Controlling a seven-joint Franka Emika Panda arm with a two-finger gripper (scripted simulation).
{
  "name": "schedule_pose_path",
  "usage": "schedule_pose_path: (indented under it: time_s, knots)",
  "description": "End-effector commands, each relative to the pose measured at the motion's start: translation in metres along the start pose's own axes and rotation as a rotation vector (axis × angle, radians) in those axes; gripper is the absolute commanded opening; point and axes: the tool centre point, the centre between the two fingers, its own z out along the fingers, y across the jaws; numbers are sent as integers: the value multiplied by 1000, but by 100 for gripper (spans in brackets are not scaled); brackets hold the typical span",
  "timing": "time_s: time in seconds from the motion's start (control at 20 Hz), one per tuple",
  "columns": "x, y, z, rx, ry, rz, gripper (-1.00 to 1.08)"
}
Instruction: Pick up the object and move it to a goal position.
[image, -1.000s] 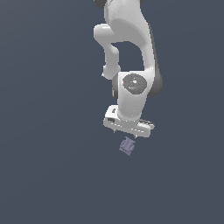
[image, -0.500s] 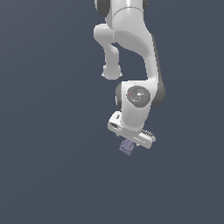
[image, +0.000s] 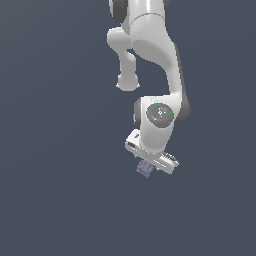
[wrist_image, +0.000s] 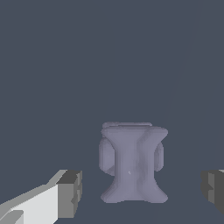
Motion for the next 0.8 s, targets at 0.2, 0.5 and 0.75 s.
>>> schedule_pose_path:
  time_s: [0.2,0.5,0.75]
  knots:
    - [0,0,10,0,0,1,100]
    - [-1,1,42,0,0,4,100]
    - [0,0,51,0,0,5,100]
